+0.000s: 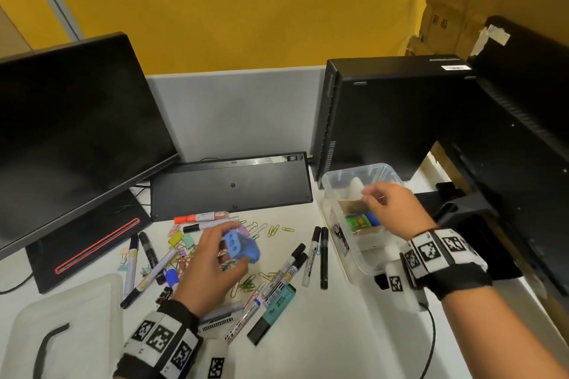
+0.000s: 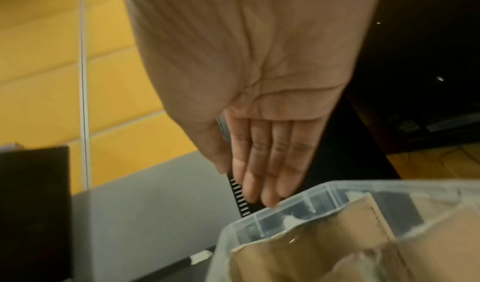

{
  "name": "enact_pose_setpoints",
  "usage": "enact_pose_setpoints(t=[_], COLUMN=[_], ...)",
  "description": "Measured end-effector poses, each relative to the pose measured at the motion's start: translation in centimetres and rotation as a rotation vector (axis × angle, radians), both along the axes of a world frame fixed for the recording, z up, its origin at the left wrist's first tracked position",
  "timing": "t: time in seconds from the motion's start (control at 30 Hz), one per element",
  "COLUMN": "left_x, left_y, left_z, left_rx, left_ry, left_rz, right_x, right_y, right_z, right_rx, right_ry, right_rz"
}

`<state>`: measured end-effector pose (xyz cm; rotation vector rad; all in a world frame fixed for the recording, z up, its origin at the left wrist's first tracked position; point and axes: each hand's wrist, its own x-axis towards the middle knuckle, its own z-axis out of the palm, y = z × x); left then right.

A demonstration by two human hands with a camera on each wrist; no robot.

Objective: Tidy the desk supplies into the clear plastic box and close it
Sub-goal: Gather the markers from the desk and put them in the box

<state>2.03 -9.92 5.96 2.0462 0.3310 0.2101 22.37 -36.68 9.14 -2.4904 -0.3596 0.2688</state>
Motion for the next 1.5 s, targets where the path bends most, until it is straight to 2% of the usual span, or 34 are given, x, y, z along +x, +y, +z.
enact_pose_setpoints(t=[0.1, 0.2, 0.27, 0.3, 0.37, 0.43, 0.53, 0.6, 0.73, 0.93, 1.1, 1.2, 1.3, 1.43, 1.5], left_x=[2.6, 5.4, 7.2, 8.1, 9.7, 11.2, 12.7, 12.8, 11.9, 12.7, 12.4, 12.4, 12.5, 12.7, 12.1], left_y=[-3.3, -7.2, -9.7, -10.8, -12.6, -13.8, -14.8, -14.9, -14.8, -15.1, -15.1, -15.1, -15.1, -13.6, -11.6], left_z=[1.0, 1.4, 1.0, 0.6, 0.0, -1.1, -3.5, -4.8, -6.4, -6.3, -6.4, -6.3, -6.1, -4.9, -4.7], left_rx=[-0.06, -0.116, -0.075, -0.041, 0.028, 0.136, 0.398, 0.543, 0.57, 0.564, 0.557, 0.552, 0.56, 0.529, 0.503], left_ry=[-0.102, -0.164, -0.222, -0.248, -0.253, -0.195, -0.005, 0.075, 0.113, 0.079, 0.073, 0.086, 0.122, 0.146, 0.151], left_rz=[-0.076, -0.163, -0.219, -0.237, -0.252, -0.252, -0.289, -0.35, -0.385, -0.359, -0.353, -0.351, -0.363, -0.45, -0.403], right_x=[-2.3, -3.5, -4.0, -3.9, -3.1, -1.5, 1.0, 2.0, 3.0, 6.3, 7.1, 7.5, 6.5, 5.7, 5.5], right_y=[-0.3, -0.3, -0.5, -0.8, -1.8, -3.2, -5.1, -5.1, -3.2, -1.9, -1.8, -1.8, -1.1, -1.5, -1.4], right_z=[0.4, 0.0, 0.3, 0.3, 0.2, -0.4, -0.9, -1.1, -2.2, -3.3, -5.0, -5.8, -4.9, -4.1, -3.5], right_rx=[0.227, 0.513, 0.695, 0.752, 0.809, 0.672, 0.196, -0.011, -0.414, -0.579, -0.597, -0.644, -0.715, -0.769, -0.785], right_ry=[0.105, 0.485, 0.715, 0.736, 0.659, 0.414, 0.005, -0.067, 0.022, 0.172, 0.131, 0.12, 0.096, 0.091, 0.08], right_rz=[0.079, 0.087, 0.087, 0.08, 0.016, -0.058, -0.157, -0.154, -0.038, -0.036, -0.054, 0.029, 0.117, 0.138, 0.154])
